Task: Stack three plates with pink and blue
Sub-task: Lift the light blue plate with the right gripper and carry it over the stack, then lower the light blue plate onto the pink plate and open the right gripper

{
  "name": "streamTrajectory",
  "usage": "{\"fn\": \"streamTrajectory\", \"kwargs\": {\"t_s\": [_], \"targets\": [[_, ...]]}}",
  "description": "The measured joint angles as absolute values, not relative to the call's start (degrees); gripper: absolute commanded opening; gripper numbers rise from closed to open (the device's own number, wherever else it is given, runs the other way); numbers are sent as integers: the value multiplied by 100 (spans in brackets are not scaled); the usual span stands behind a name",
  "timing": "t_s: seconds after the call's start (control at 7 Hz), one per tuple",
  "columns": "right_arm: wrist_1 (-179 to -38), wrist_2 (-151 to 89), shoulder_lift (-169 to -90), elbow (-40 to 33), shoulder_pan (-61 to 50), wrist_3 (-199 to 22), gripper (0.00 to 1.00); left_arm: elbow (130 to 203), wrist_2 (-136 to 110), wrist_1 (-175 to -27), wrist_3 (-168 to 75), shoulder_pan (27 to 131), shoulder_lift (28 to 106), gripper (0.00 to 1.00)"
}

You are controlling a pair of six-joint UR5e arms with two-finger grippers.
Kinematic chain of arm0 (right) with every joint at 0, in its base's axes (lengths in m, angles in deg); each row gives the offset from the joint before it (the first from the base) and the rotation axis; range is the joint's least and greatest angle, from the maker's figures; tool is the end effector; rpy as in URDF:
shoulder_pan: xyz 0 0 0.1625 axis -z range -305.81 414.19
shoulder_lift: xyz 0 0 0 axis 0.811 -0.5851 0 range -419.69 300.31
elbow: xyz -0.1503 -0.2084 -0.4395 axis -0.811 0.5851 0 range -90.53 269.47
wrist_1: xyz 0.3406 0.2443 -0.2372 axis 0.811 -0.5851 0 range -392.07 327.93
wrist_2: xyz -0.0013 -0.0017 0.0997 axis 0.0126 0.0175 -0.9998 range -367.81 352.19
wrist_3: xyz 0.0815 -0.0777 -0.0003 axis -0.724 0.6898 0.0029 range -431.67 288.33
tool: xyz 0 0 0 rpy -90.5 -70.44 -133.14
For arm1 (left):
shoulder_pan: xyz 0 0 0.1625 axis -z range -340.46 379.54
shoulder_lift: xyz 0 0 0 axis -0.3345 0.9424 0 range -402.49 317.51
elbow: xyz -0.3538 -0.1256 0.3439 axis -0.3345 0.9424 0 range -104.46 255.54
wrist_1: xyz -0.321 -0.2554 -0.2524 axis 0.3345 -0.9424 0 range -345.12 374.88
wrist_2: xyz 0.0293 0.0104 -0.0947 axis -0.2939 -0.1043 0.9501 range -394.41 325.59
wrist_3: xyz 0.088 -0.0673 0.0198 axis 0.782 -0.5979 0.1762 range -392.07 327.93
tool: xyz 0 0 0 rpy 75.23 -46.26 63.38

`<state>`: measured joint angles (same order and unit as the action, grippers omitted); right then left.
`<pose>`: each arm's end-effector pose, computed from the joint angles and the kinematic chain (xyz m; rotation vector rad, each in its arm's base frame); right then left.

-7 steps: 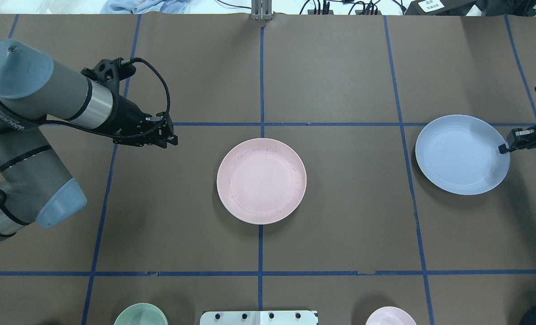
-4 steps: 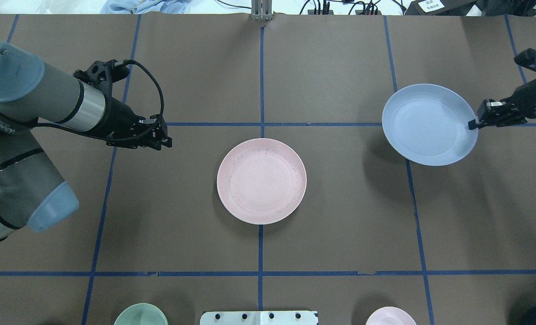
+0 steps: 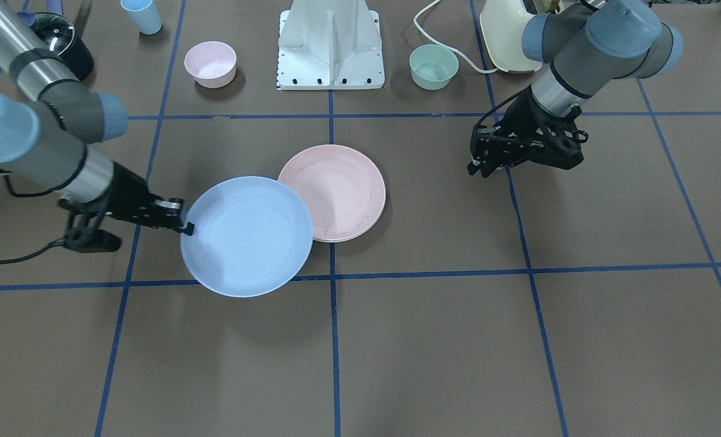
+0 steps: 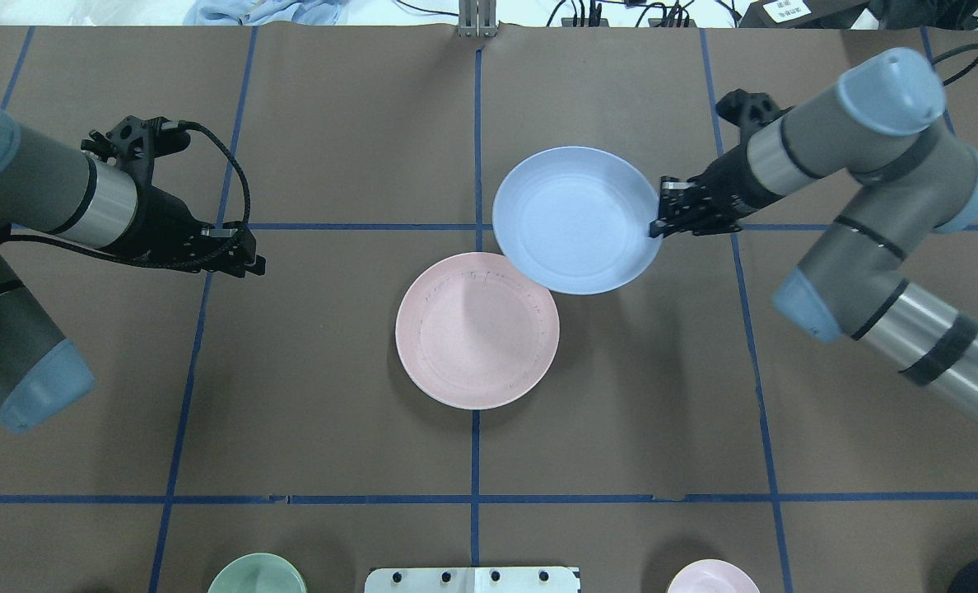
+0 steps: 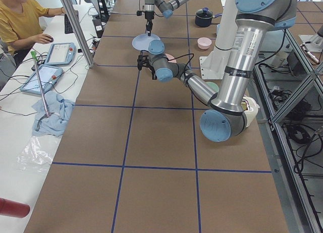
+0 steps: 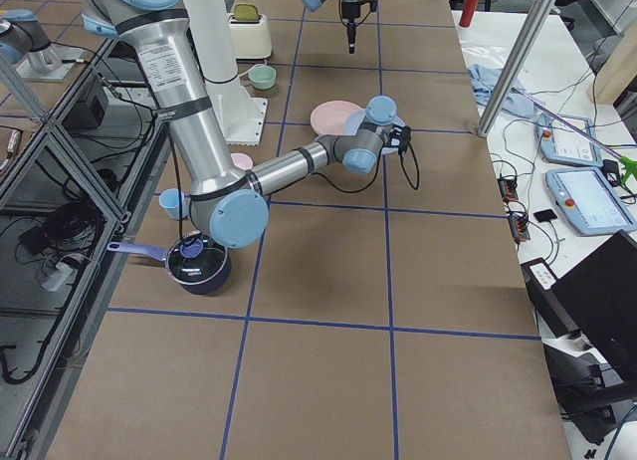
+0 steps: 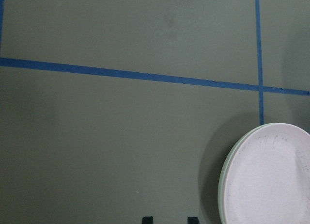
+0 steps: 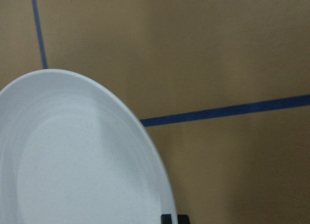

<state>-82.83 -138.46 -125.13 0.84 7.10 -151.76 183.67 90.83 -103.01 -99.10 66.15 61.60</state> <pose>-0.4728 -0.5967 0.3944 -0.0621 -1.2125 0.1813 0.3933 -0.5156 0.3689 0.1208 1.1454 -0.0435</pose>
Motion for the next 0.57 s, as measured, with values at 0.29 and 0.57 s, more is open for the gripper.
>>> {"fn": "streamTrajectory", "kwargs": {"t_s": [0.29,0.57], "targets": [[-8295,-13092,-12207,-75,1573,-15814,0,18366,9085,-10304,-9719,6677,6064,37],[-8341,-12706,-12214,-289,1992,-15926,0,18370,9091,-10303,-9696,6689,6046,39]]}}
